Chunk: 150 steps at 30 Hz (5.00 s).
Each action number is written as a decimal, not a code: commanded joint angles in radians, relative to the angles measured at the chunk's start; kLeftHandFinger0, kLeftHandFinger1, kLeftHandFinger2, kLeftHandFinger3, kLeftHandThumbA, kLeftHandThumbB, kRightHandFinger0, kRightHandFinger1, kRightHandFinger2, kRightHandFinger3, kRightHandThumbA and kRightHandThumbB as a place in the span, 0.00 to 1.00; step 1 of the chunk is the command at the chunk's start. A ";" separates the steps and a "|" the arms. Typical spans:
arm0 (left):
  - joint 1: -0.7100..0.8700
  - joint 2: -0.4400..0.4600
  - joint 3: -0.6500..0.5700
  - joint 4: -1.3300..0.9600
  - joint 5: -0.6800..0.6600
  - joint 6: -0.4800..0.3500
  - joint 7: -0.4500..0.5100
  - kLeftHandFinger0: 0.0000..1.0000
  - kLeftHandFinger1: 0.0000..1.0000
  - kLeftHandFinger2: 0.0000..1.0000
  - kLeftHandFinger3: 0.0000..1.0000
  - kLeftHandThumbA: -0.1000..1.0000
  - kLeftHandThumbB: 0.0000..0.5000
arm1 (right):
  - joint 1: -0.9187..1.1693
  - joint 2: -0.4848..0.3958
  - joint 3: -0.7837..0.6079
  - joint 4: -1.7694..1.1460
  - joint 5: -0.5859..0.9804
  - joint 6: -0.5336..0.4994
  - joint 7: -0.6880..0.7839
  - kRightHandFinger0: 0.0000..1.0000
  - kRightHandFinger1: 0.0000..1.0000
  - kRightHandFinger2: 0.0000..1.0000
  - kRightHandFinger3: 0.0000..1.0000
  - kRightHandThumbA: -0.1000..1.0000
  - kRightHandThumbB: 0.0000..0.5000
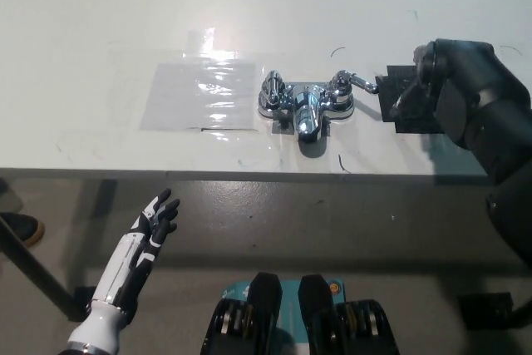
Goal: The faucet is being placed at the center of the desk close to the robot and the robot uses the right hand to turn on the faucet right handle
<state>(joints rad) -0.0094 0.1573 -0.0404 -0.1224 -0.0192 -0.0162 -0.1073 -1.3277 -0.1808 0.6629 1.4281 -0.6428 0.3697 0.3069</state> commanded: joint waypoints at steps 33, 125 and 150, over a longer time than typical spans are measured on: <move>-0.062 0.021 0.018 0.004 -0.008 -0.009 -0.011 1.00 1.00 1.00 1.00 0.89 0.31 | 0.374 -0.229 -0.814 -1.948 0.266 0.046 -0.305 1.00 1.00 1.00 1.00 1.00 0.37; -0.050 0.016 0.054 0.062 -0.016 -0.016 -0.010 1.00 1.00 1.00 1.00 0.91 0.39 | 1.317 0.093 -0.683 -1.370 0.661 -0.611 -0.300 1.00 1.00 1.00 1.00 0.96 0.14; -0.012 0.013 0.045 0.044 -0.007 -0.014 -0.009 1.00 1.00 1.00 1.00 0.90 0.37 | 1.328 0.104 -0.683 -1.343 0.678 -0.622 -0.287 1.00 1.00 1.00 1.00 0.91 0.13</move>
<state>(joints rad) -0.0105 0.1597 0.0034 -0.0609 -0.0257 0.0025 -0.1071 0.0227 -0.0799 -0.0157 0.0855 0.0282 -0.2111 0.0129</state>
